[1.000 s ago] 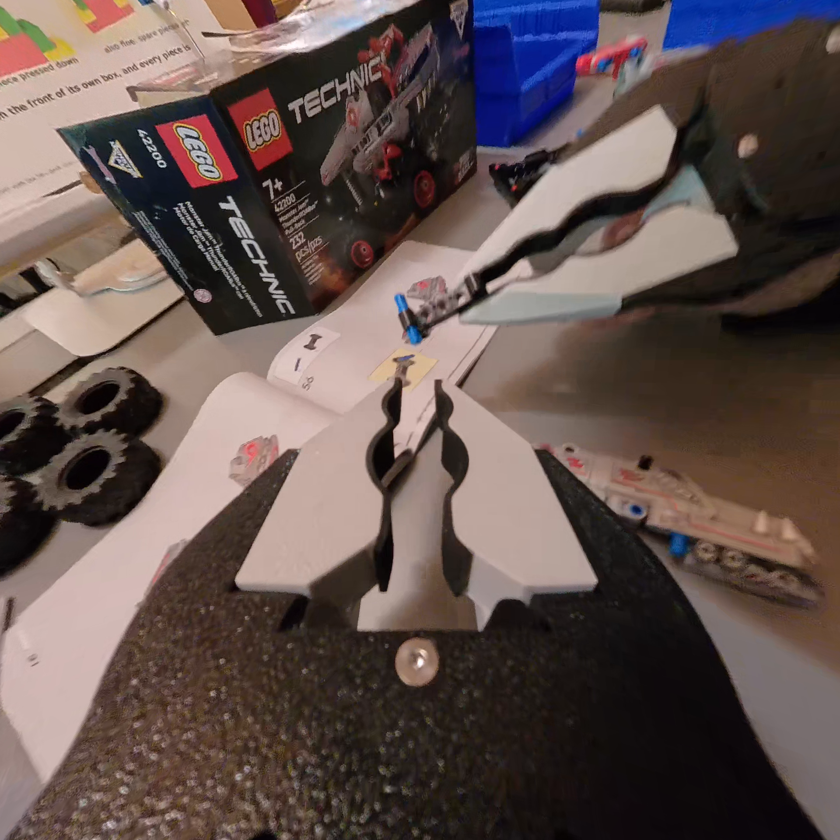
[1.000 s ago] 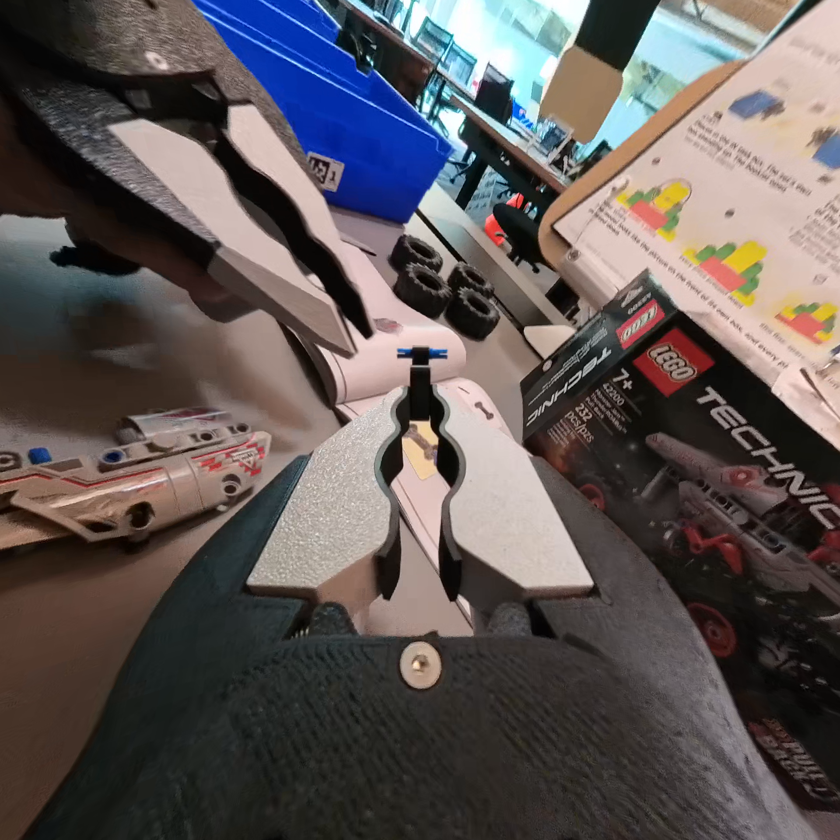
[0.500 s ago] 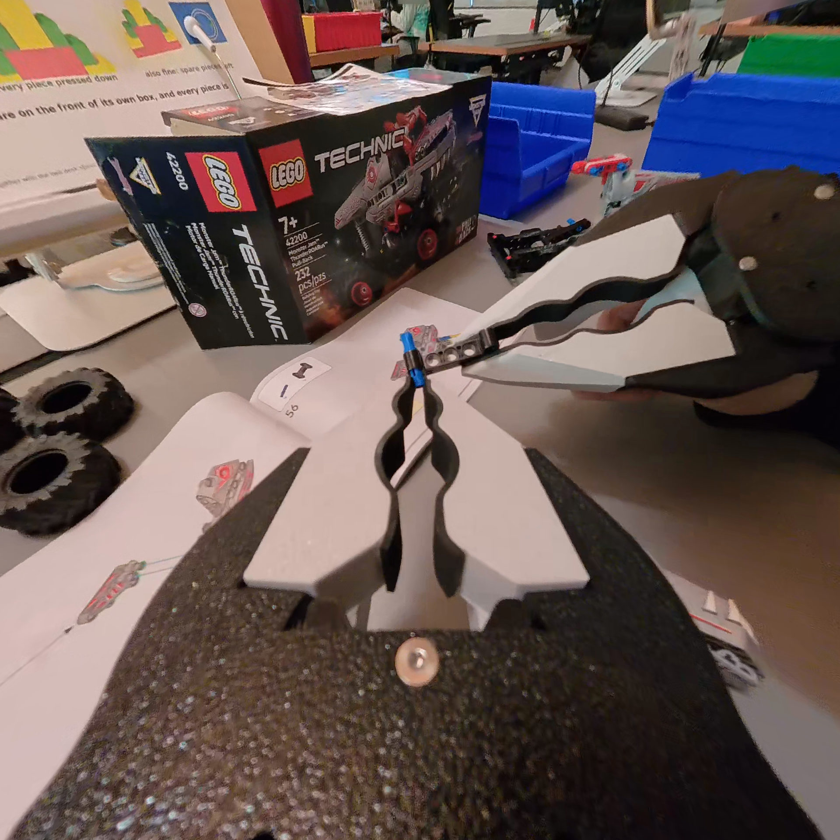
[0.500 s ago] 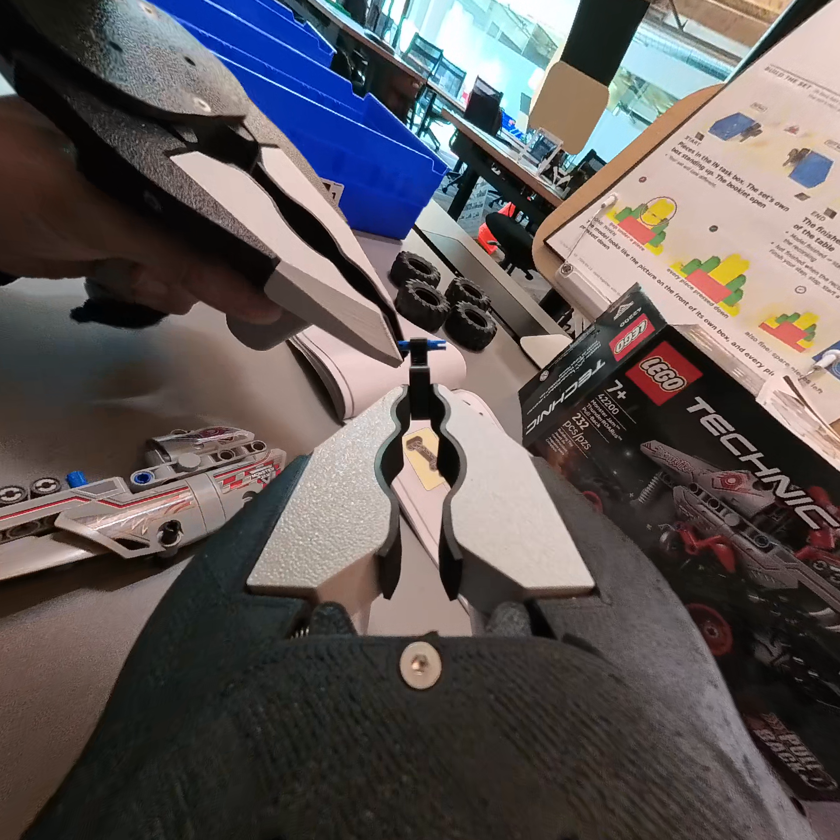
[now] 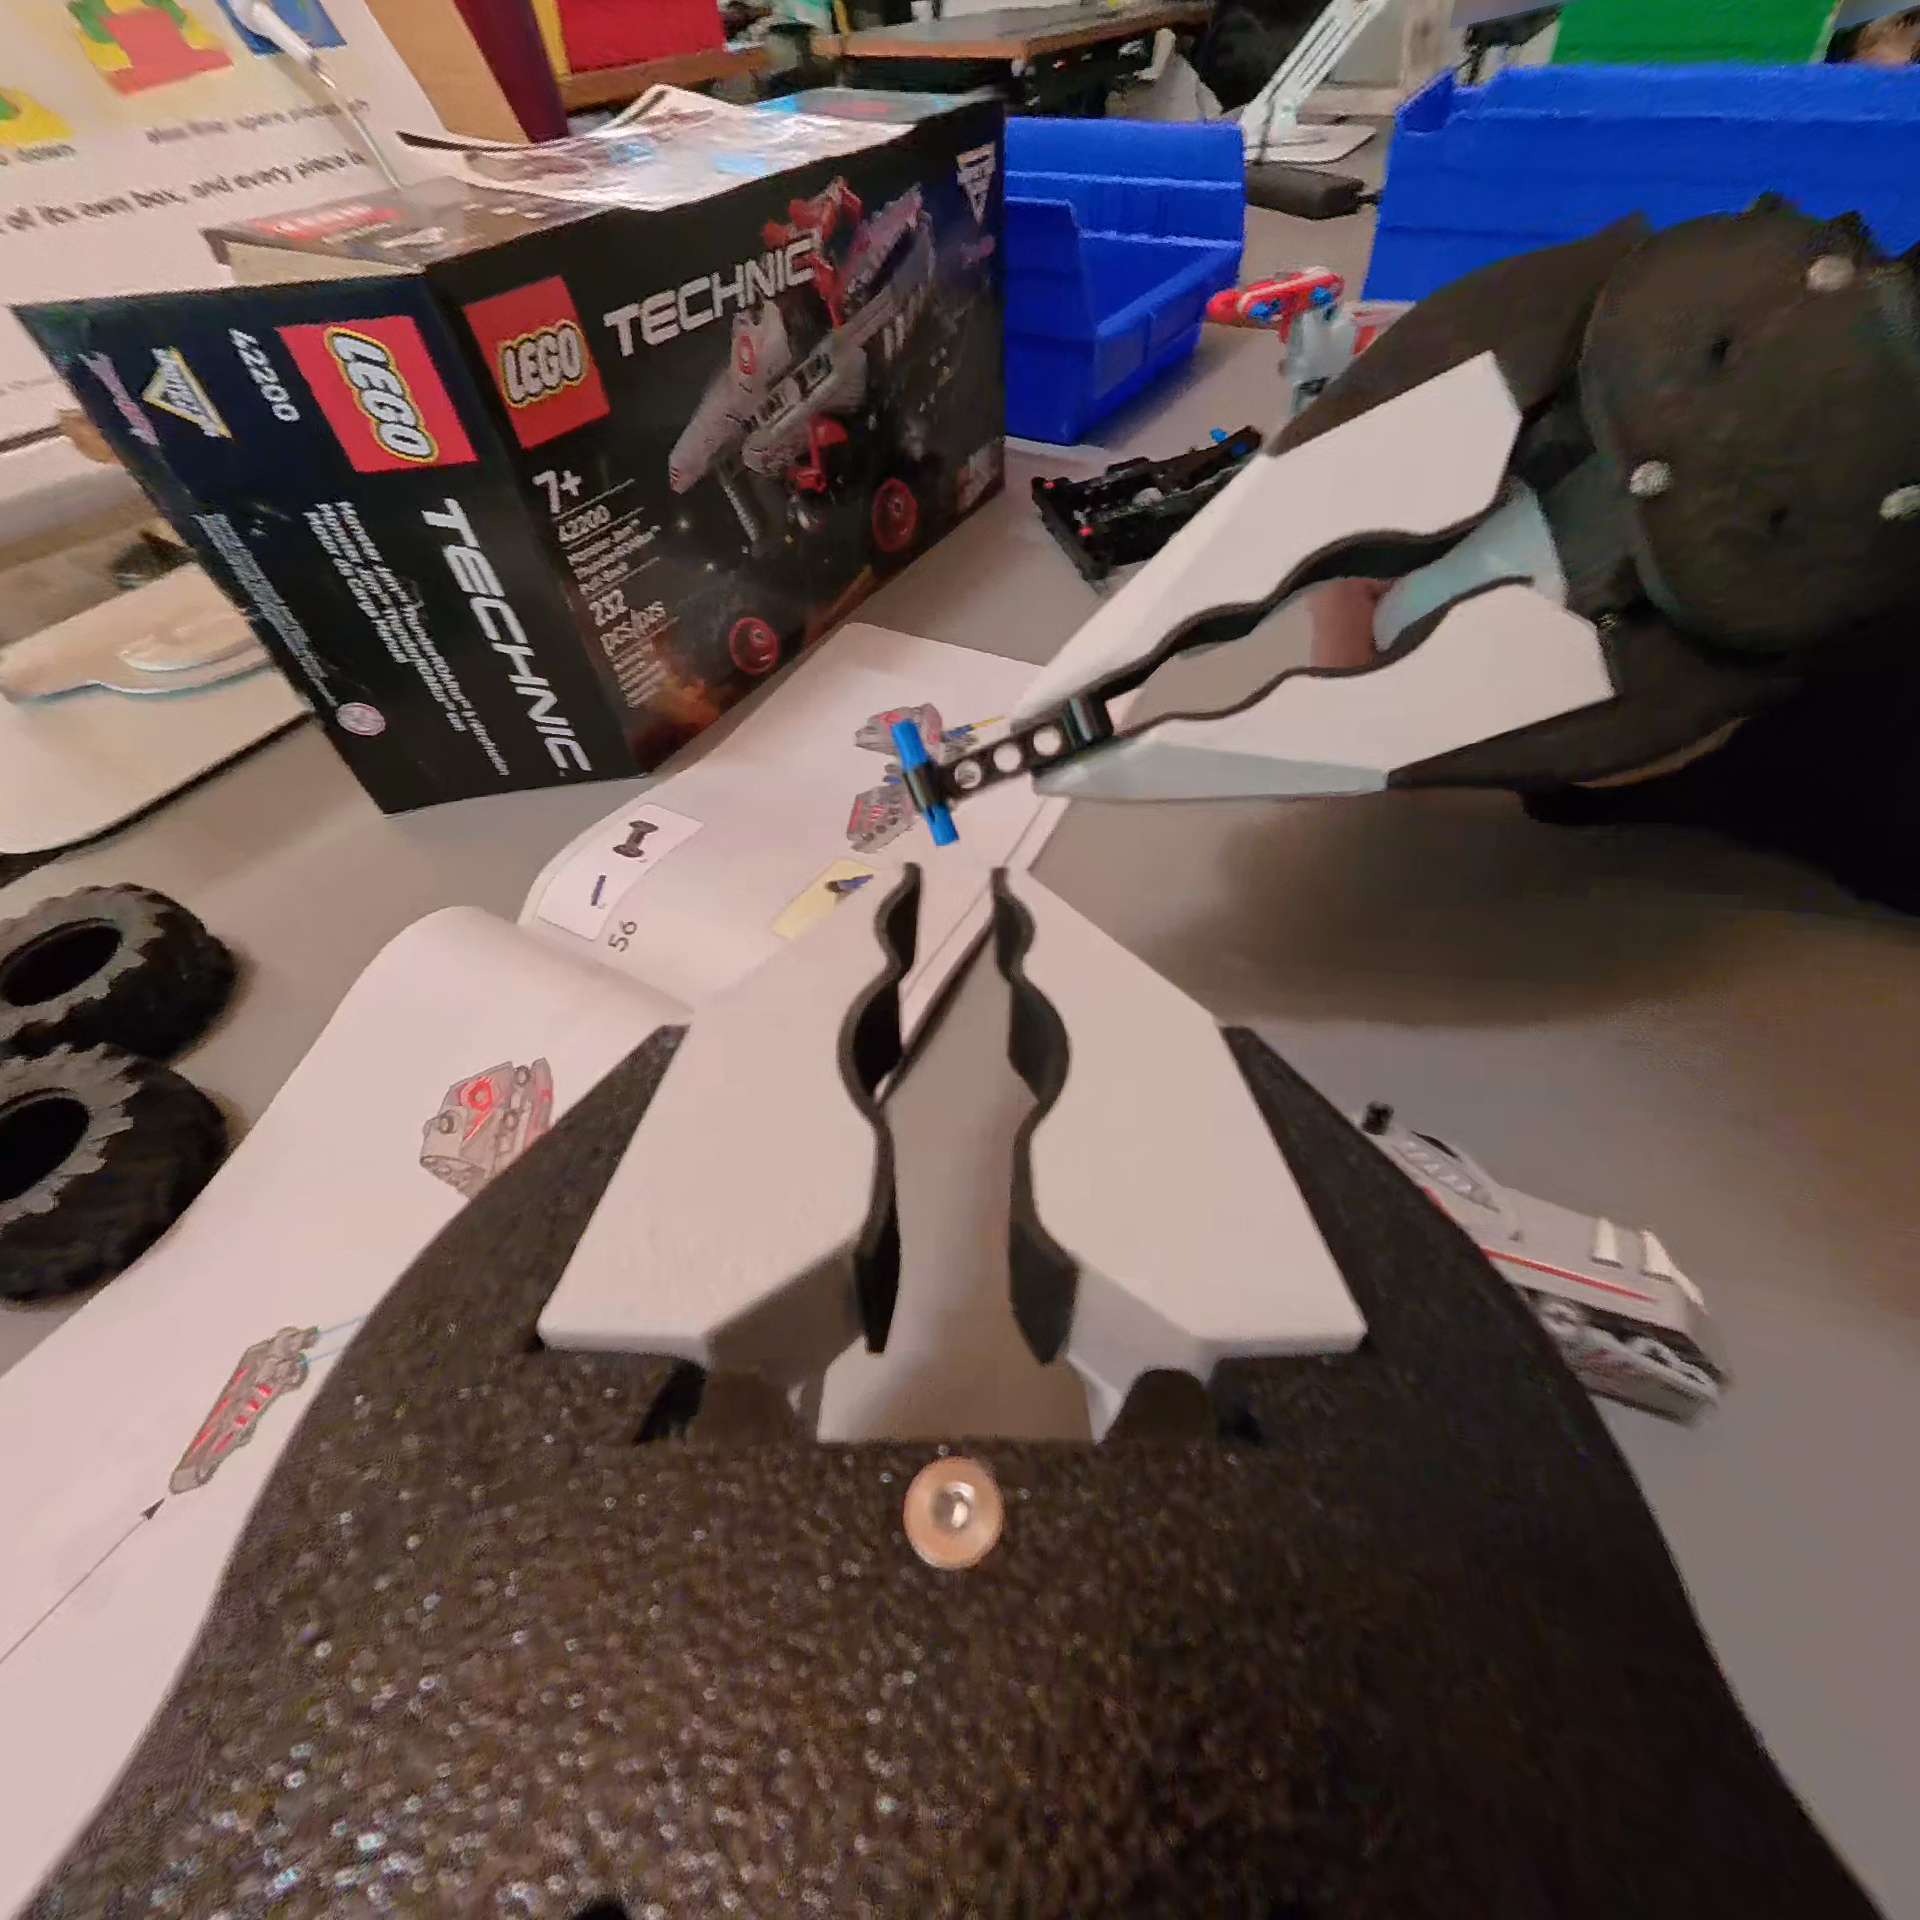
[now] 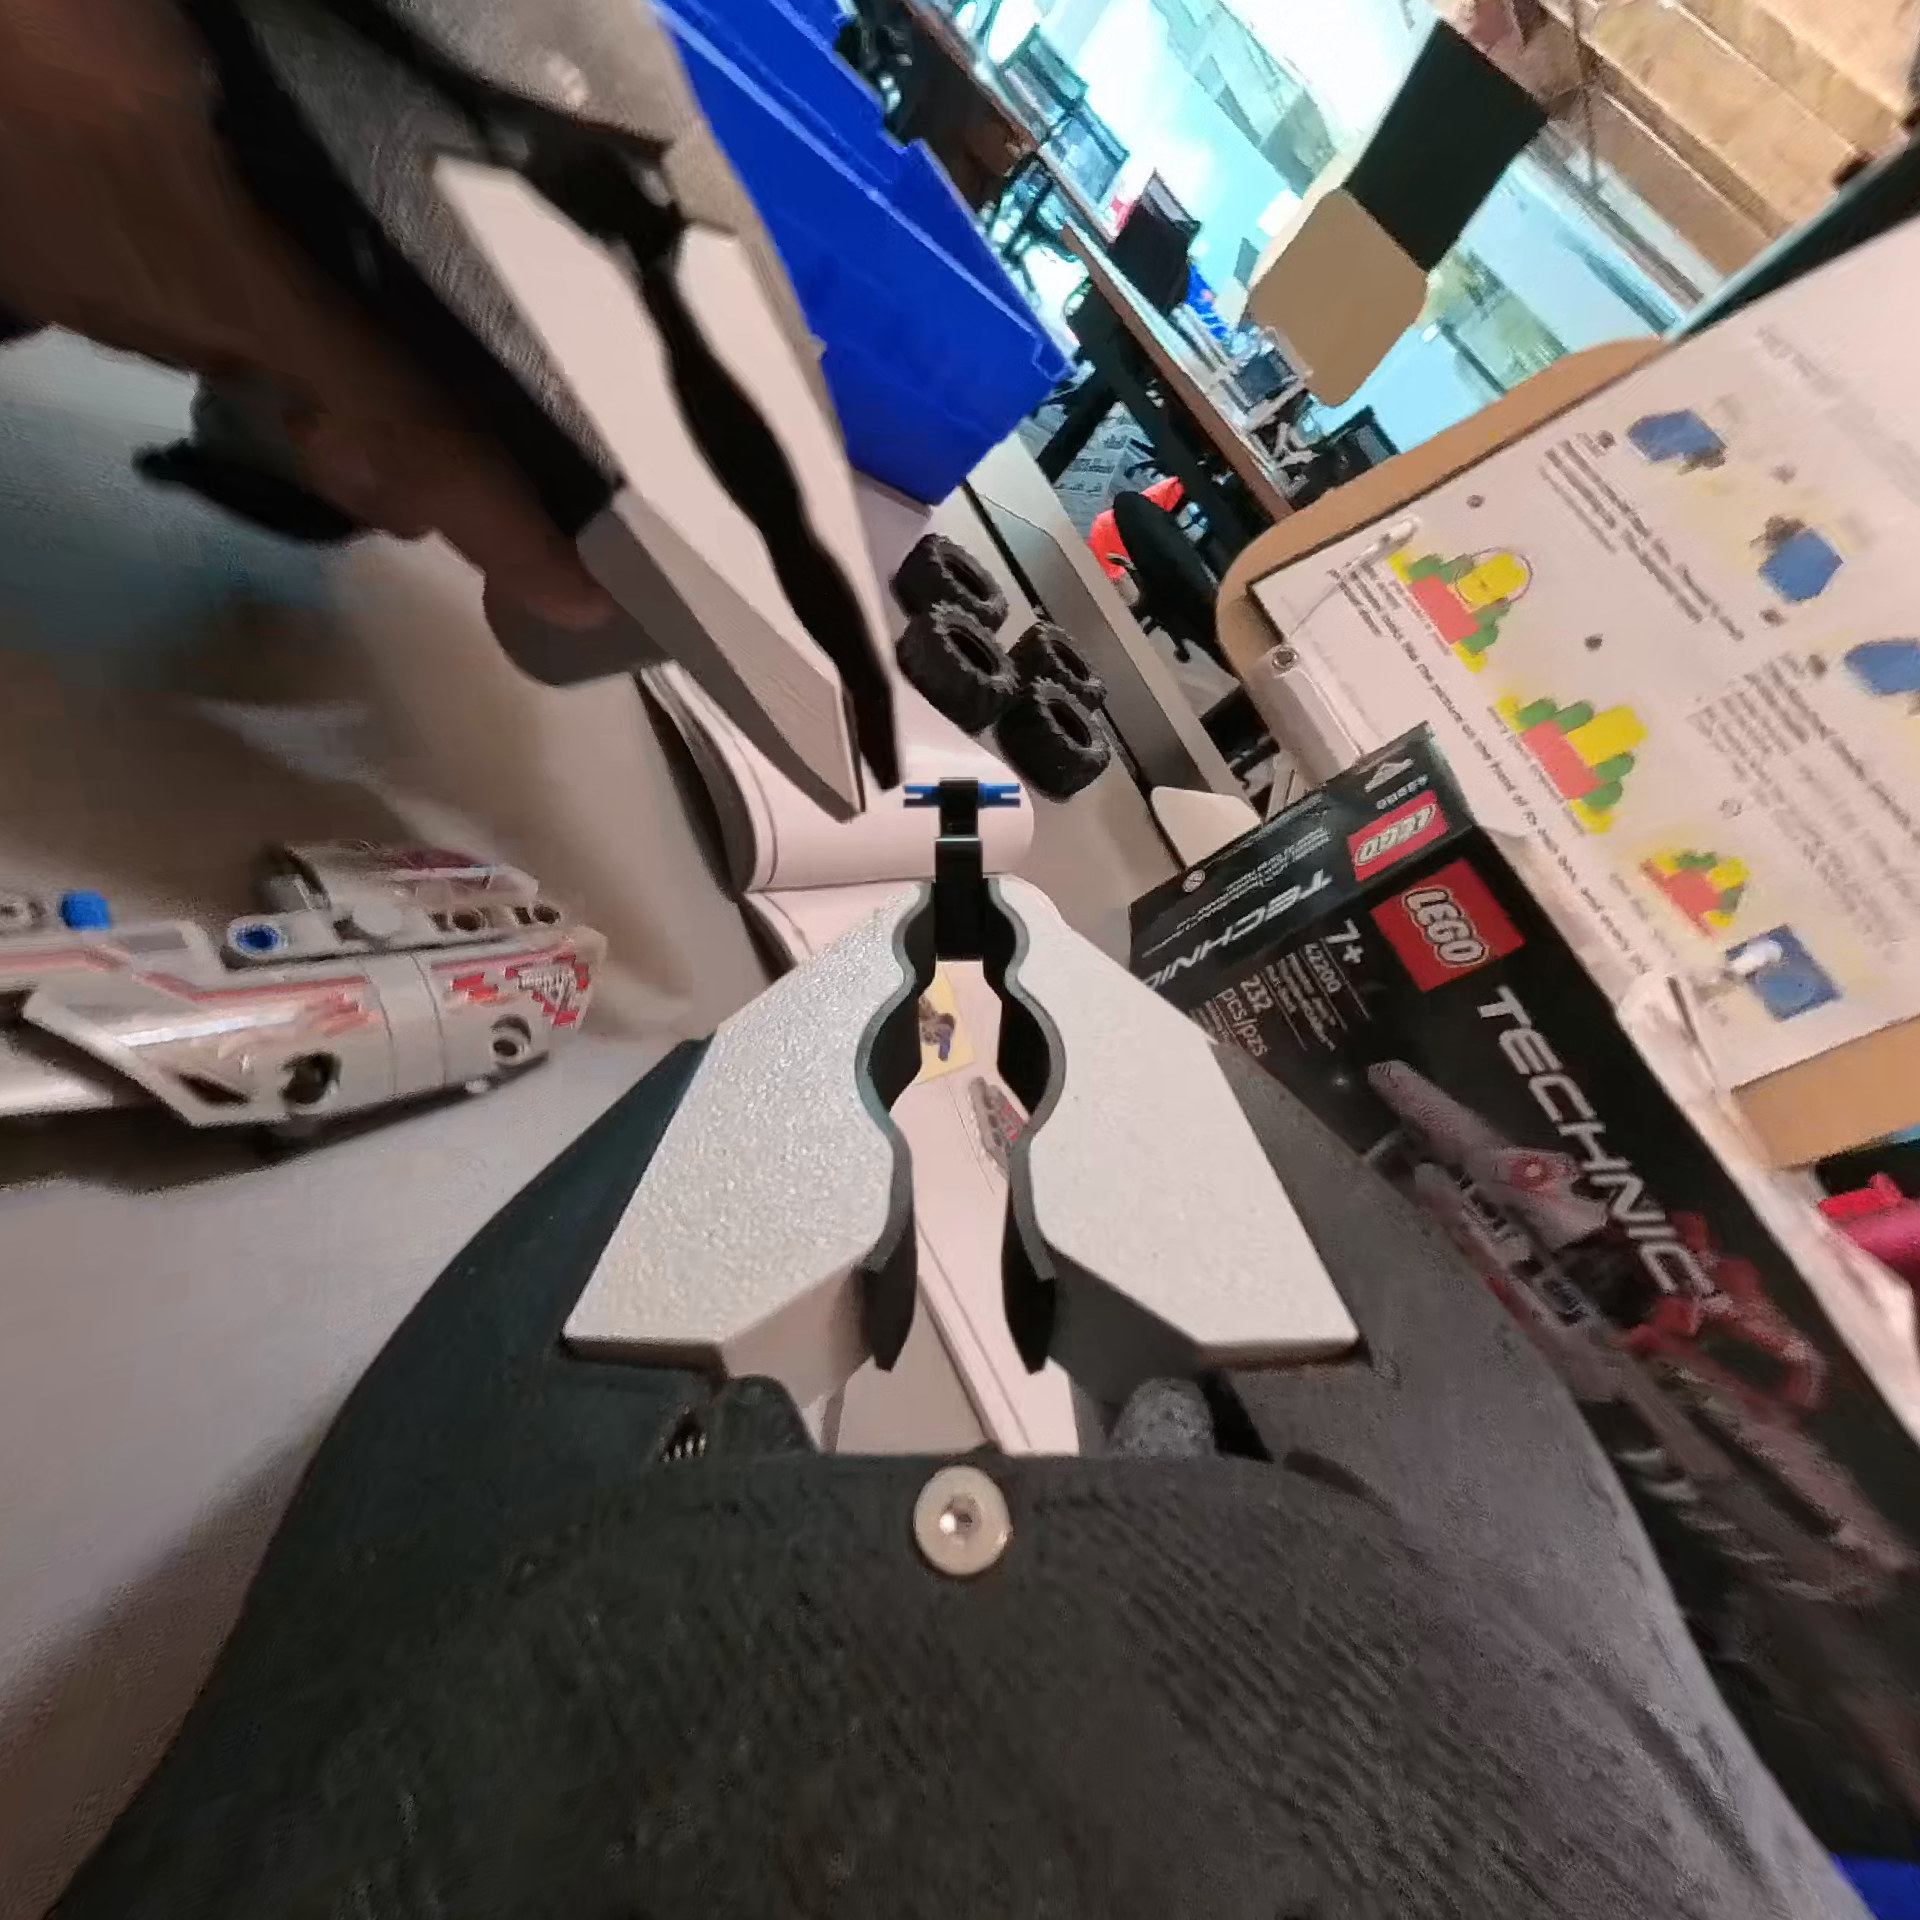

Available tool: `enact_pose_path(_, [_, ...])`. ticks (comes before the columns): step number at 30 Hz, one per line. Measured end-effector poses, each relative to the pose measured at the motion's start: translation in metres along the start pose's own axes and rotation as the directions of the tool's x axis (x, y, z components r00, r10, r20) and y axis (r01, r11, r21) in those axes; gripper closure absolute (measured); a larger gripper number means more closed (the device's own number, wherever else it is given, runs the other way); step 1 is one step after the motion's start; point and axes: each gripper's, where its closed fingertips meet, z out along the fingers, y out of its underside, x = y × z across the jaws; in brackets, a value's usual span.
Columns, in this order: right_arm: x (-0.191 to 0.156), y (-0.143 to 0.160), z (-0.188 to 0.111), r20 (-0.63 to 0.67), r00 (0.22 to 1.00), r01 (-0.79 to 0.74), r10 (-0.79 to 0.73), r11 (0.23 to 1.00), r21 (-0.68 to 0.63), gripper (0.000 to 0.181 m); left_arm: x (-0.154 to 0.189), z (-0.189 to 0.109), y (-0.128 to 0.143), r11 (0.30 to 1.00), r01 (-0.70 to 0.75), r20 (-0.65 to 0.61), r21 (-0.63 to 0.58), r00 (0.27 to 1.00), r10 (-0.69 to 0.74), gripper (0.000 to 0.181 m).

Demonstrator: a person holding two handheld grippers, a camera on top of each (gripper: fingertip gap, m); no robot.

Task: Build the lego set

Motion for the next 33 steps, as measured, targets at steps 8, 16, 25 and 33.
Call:
enact_pose_path(8, [-0.015, 0.0, 0.002, 0.003, 0.95, 0.313, -0.313, 0.948, -0.057, 0.175, 0.011, -0.006, -0.005, 0.965, 0.246, -0.159, -0.089, 0.953, -0.257, 0.129])
enact_pose_path(16, [-0.029, -0.004, 0.001, 0.019, 0.856, 0.515, -0.516, 0.852, -0.091, 0.175, 0.023, -0.001, 0.007, 0.934, 0.274, -0.123, -0.23, 0.944, -0.308, 0.139])
enact_pose_path(25, [-0.052, 0.012, -0.021, 0.4, 0.907, 0.136, -0.129, 0.991, 0.009, 0.123, 0.043, -0.003, 0.007, 0.981, 0.124, -0.248, -0.147, 0.956, -0.158, 0.142])
enact_pose_path(33, [-0.061, 0.0, -0.05, 0.754, 0.599, -0.359, 0.27, 0.932, -0.049, 0.132, 0.07, -0.003, 0.019, 0.993, -0.047, -0.413, -0.105, 0.911, 0.0, 0.142])
